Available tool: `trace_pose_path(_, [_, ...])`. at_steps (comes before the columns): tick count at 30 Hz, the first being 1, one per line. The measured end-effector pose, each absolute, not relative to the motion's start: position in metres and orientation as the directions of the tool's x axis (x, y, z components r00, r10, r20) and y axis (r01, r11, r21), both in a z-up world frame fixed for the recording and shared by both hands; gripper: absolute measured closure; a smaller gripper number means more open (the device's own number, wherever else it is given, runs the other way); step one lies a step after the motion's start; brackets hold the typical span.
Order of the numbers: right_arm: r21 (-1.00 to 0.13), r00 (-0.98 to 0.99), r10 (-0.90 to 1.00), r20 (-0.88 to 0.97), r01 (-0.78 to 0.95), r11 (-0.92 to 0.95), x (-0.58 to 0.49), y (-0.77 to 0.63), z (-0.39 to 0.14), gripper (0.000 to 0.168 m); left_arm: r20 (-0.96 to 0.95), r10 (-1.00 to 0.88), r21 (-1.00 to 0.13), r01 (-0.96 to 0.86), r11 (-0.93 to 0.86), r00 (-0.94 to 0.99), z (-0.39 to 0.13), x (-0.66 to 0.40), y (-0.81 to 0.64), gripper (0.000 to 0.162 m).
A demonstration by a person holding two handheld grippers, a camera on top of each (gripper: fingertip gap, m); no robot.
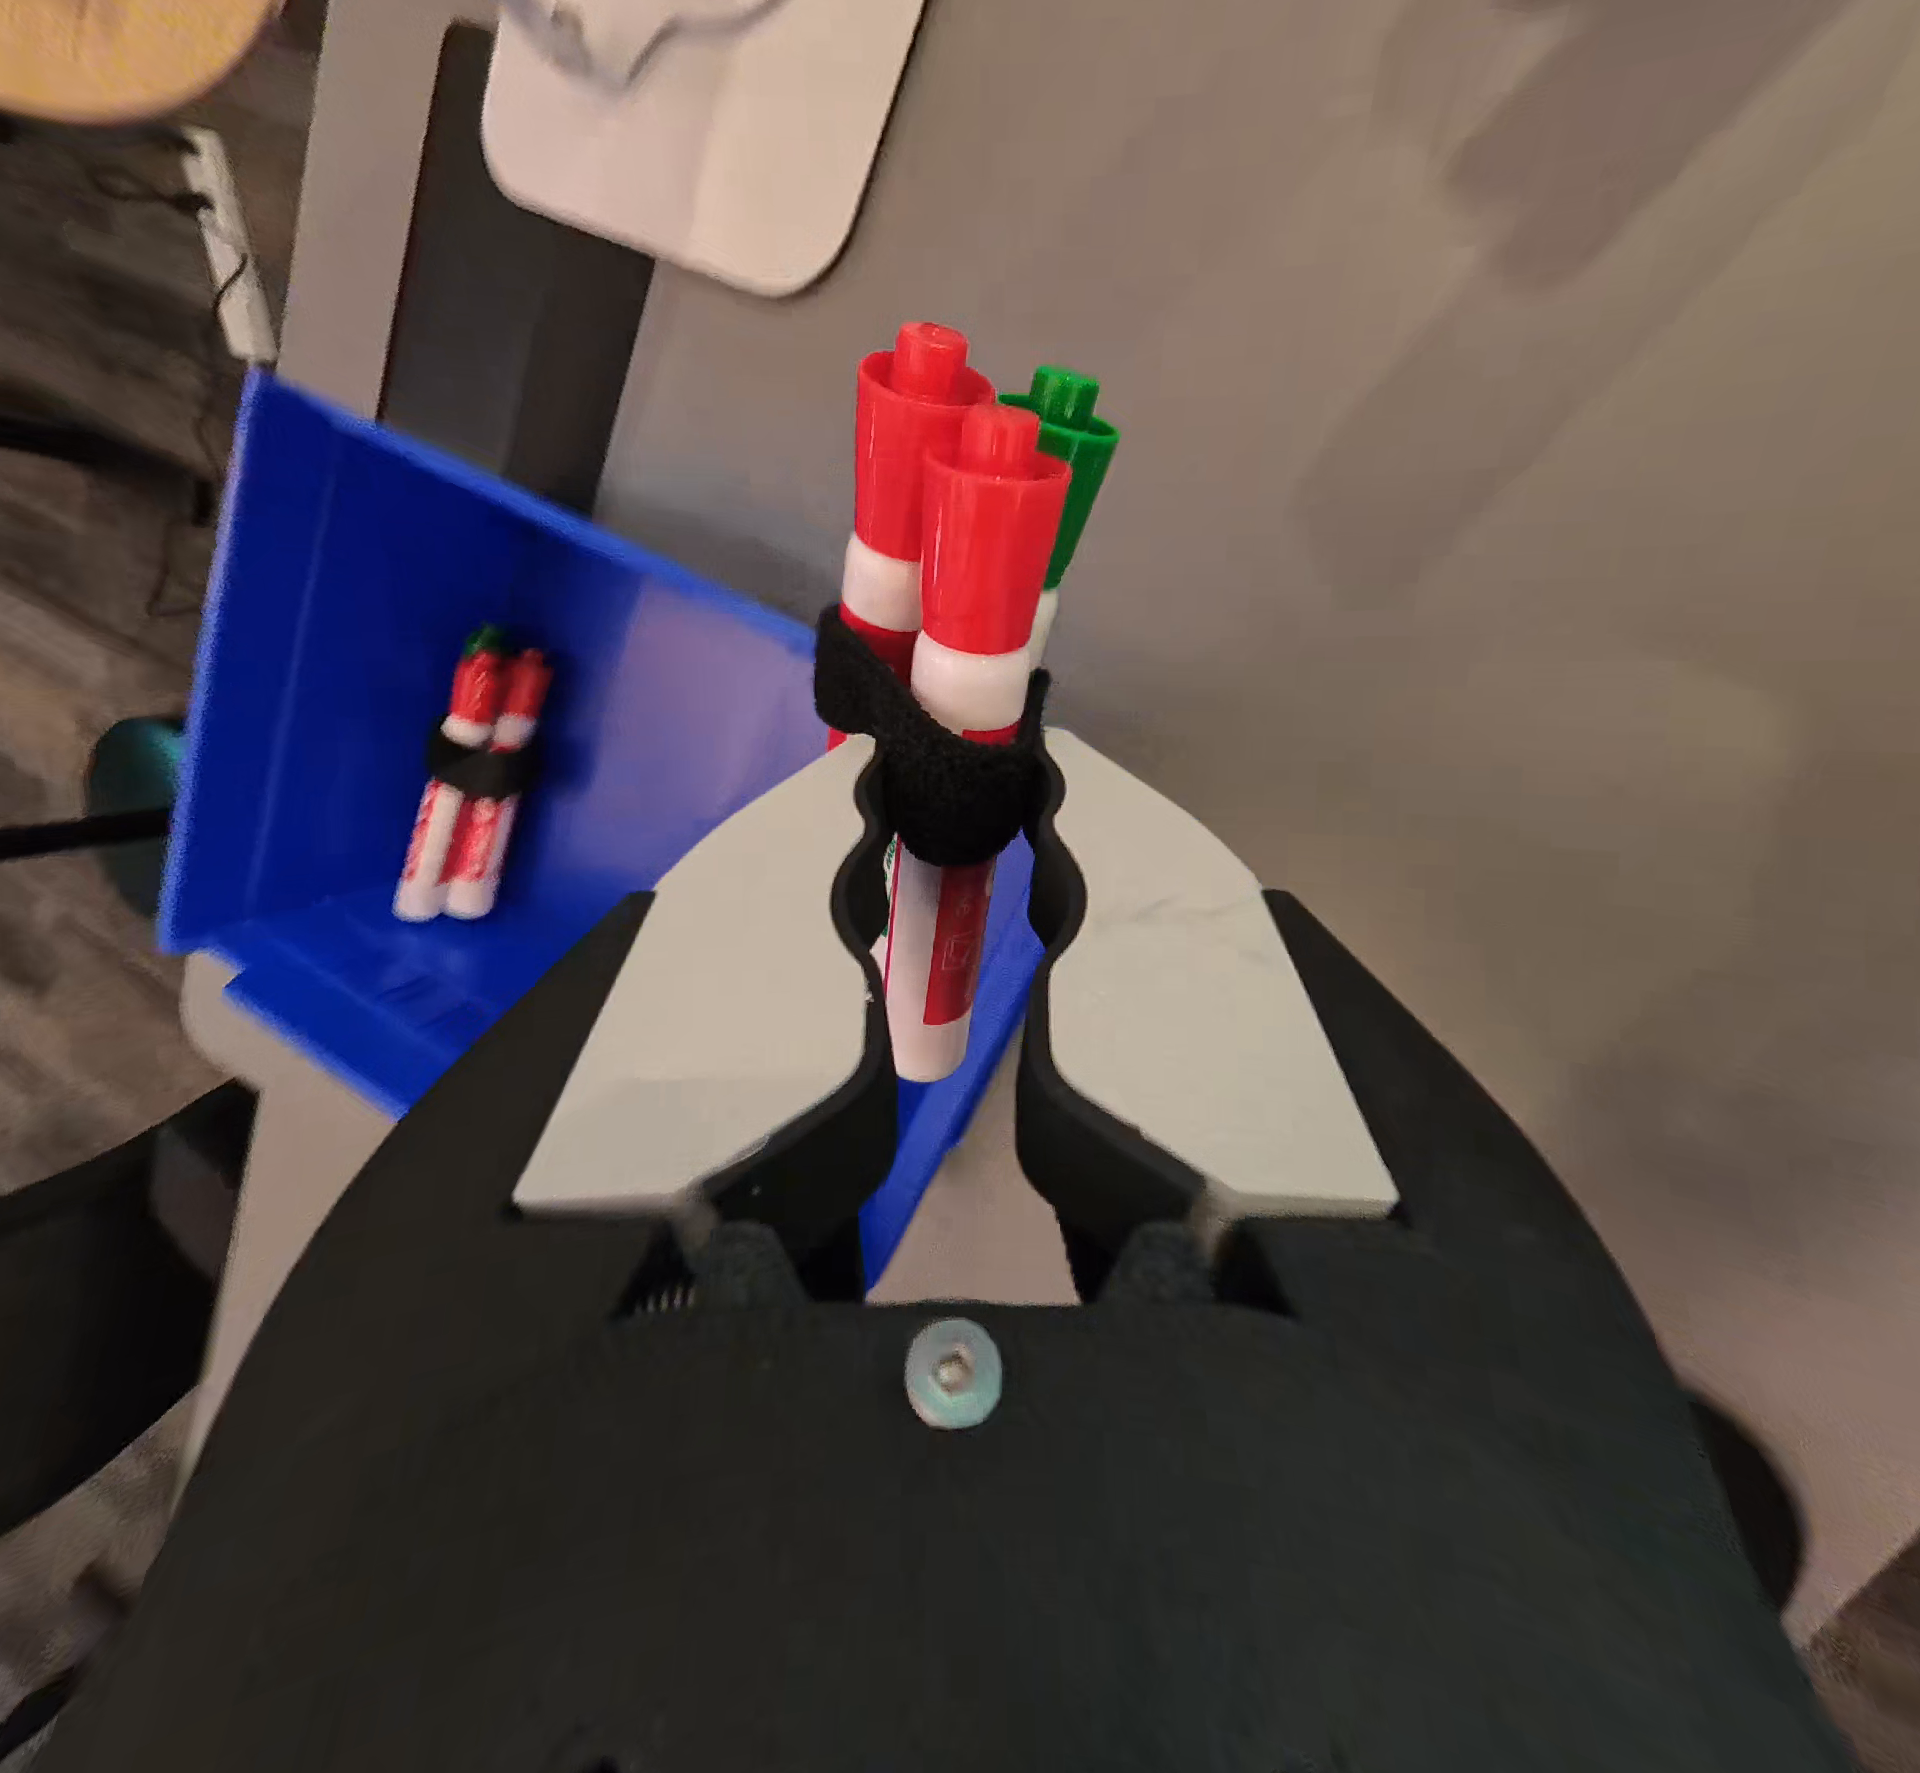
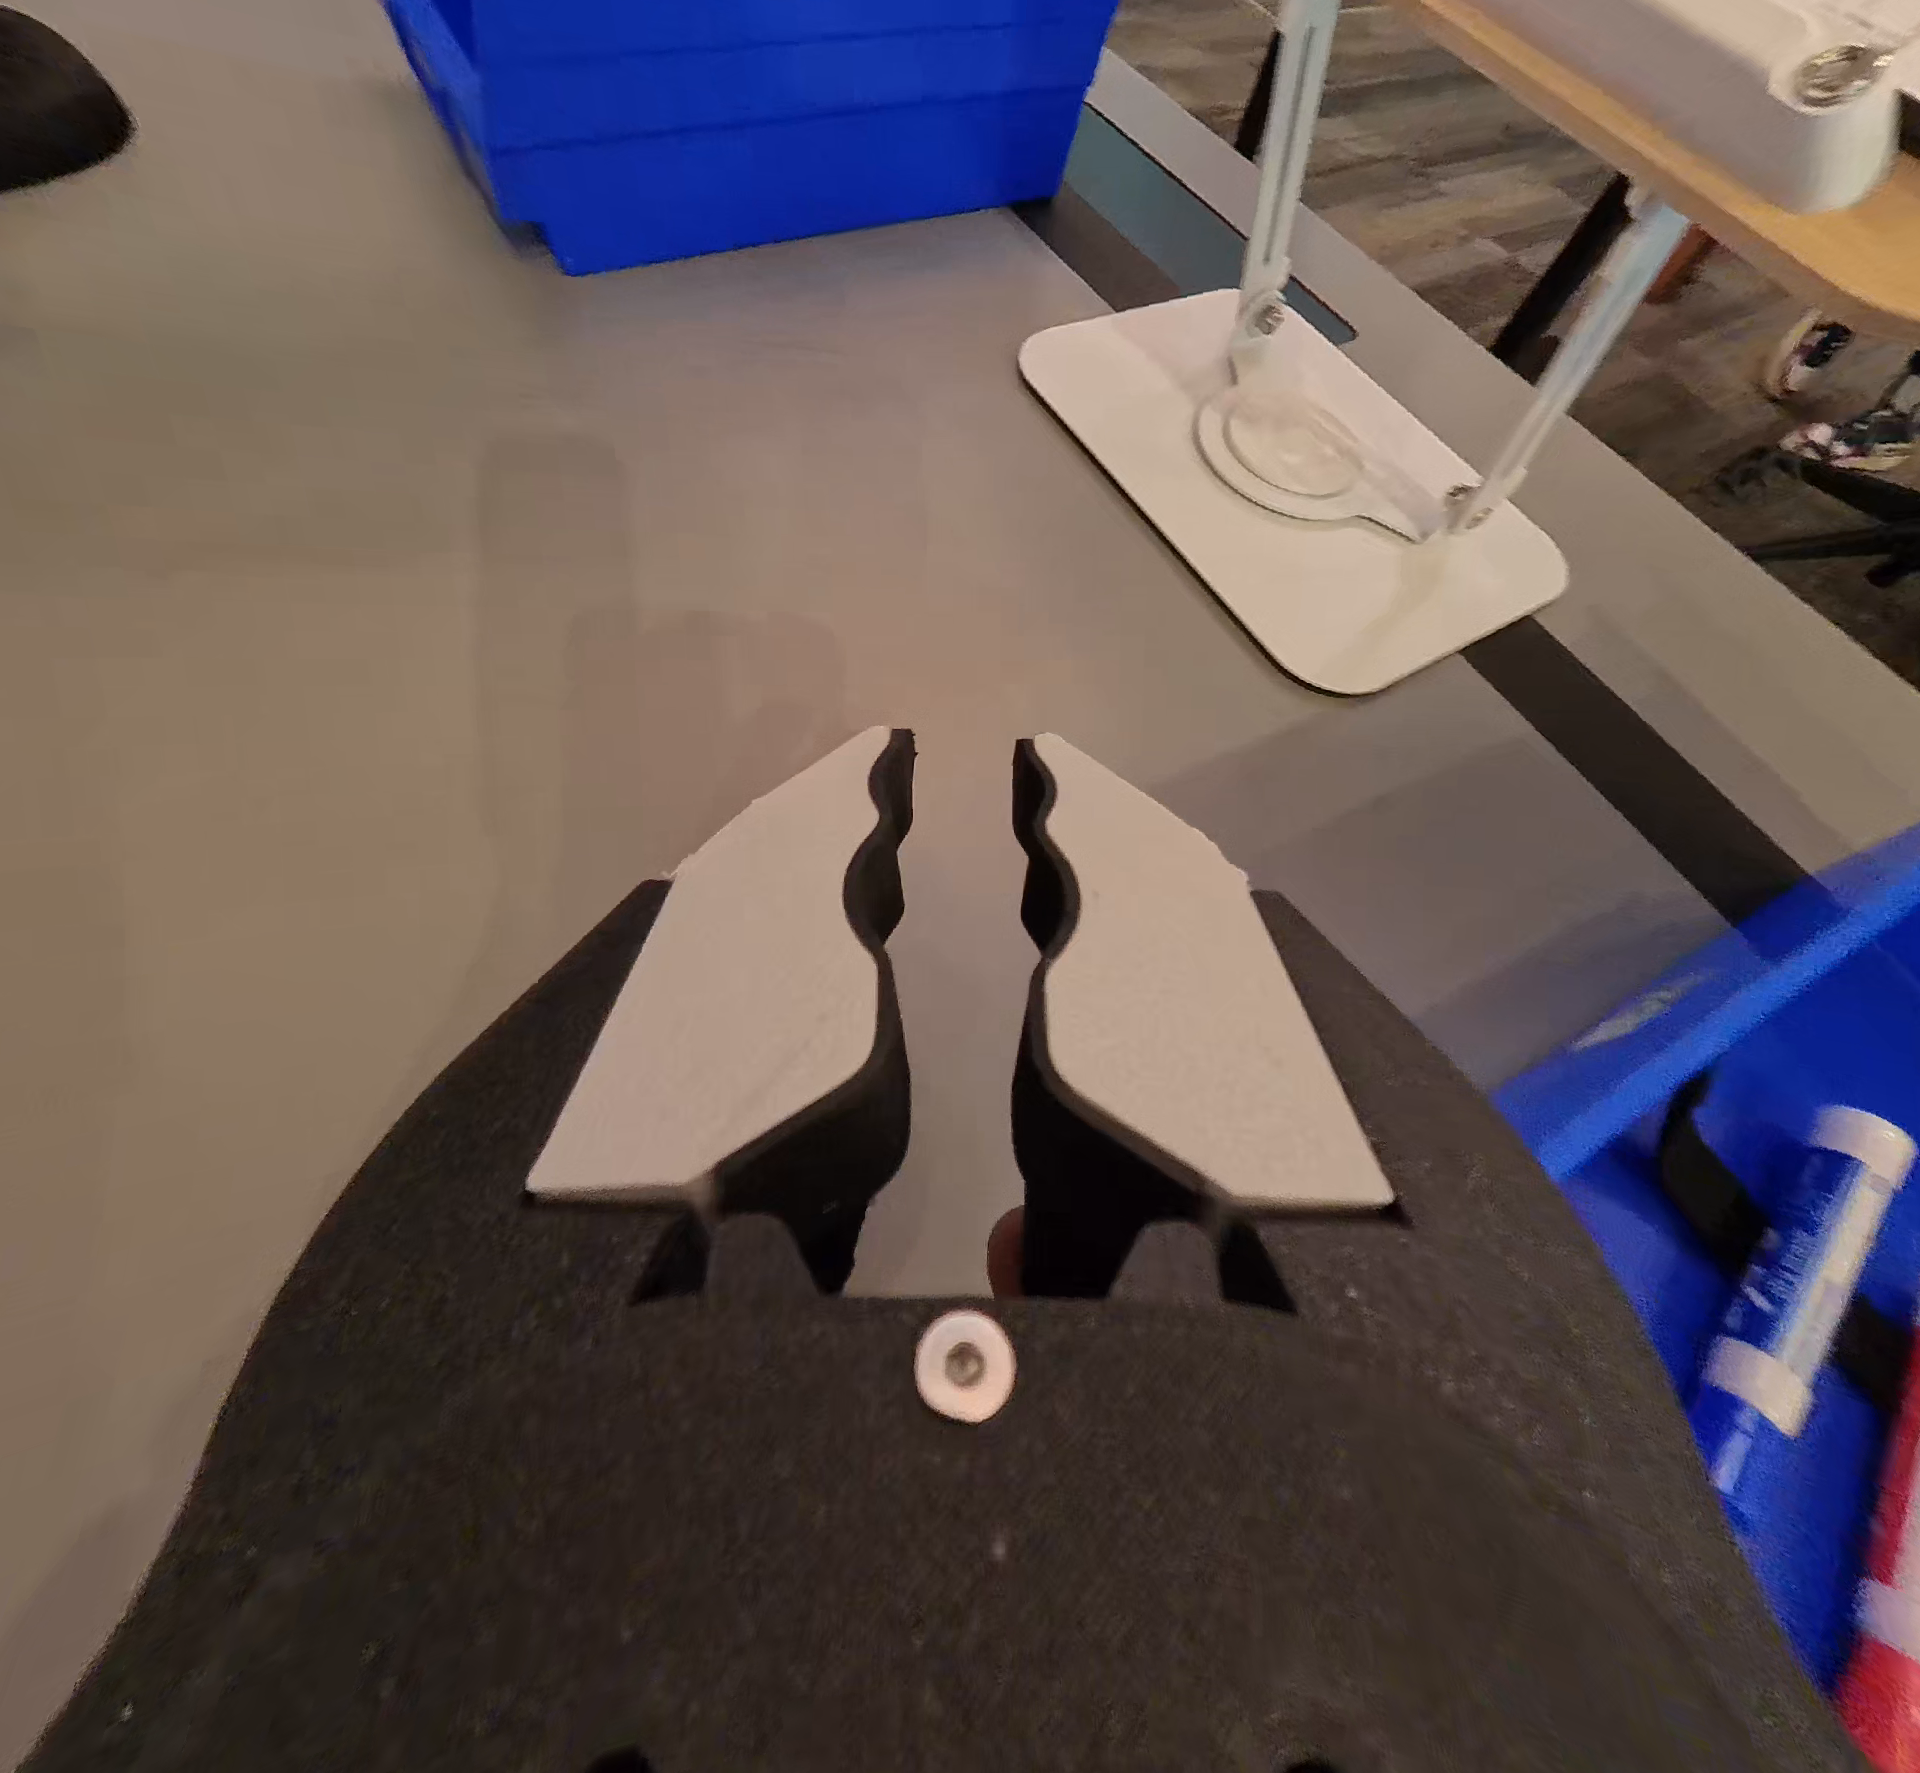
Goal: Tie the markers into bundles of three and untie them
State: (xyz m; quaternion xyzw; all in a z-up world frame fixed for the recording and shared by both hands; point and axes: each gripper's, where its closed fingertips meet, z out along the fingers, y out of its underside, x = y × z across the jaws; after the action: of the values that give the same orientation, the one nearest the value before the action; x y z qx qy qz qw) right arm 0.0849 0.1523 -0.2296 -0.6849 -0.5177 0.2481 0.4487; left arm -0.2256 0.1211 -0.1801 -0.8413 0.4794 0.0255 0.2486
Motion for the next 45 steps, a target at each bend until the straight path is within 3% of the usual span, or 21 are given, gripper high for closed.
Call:
trace_pose_path(7, [-0.912, 0.235, 0.972, -0.029, 0.391, -0.122, 0.06, 0.127, -0.226, 0.145, -0.032, -0.839, -0.716, -0.598, -0.36, 0.544, -0.187, -0.104, 0.103, 0.139])
trace_pose_path(13, [-0.95, 0.158, 0.979, -0.126, 0.264, -0.165, 0.049, 0.118, -0.213, 0.132, 0.124, -0.884, -0.862, -0.392, -0.321, 0.451, -0.211, -0.018, 0.106, 0.139])
trace_pose_path(21, [-0.967, 0.029, 0.985, -0.173, 0.187, -0.175, 0.034, 0.113, -0.207, 0.112, 0.198, -0.932, -0.917, -0.279, -0.286, 0.304, -0.24, 0.039, 0.1, 0.139])
trace_pose_path(23, [-0.956, 0.006, 0.984, -0.178, 0.236, -0.174, 0.029, 0.111, -0.216, 0.106, 0.205, -0.936, -0.912, -0.291, -0.288, 0.285, -0.248, 0.044, 0.099, 0.139])
trace_pose_path(25, [-0.951, -0.048, 0.981, -0.188, 0.257, -0.169, 0.024, 0.104, -0.224, 0.108, 0.206, -0.948, -0.916, -0.293, -0.275, 0.244, -0.252, 0.049, 0.094, 0.139])
trace_pose_path(27, [-0.952, -0.08, 0.976, -0.204, 0.248, -0.179, 0.021, 0.101, -0.227, 0.127, 0.228, -0.944, -0.91, -0.291, -0.294, 0.24, -0.257, 0.05, 0.095, 0.139])
trace_pose_path(30, [-0.947, -0.079, 0.977, -0.2, 0.273, -0.172, 0.02, 0.101, -0.235, 0.131, 0.267, -0.943, -0.907, -0.278, -0.316, 0.202, -0.263, 0.051, 0.092, 0.138])
trace_pose_path(35, [-0.944, -0.071, 0.972, -0.223, 0.266, -0.197, 0.02, 0.104, -0.24, 0.133, 0.196, -0.956, -0.917, -0.305, -0.257, 0.217, -0.266, 0.052, 0.092, 0.13])
trace_pose_path(38, [-0.952, -0.07, 0.975, -0.211, 0.239, -0.189, 0.019, 0.103, -0.238, 0.132, 0.196, -0.959, -0.914, -0.316, -0.254, 0.205, -0.268, 0.056, 0.088, 0.105])
trace_pose_path(45, [-0.971, -0.086, 0.984, -0.155, 0.197, -0.136, 0.013, 0.092, -0.231, 0.133, 0.109, -0.964, -0.9, -0.388, -0.2, 0.244, -0.277, 0.066, 0.09, 0.099])
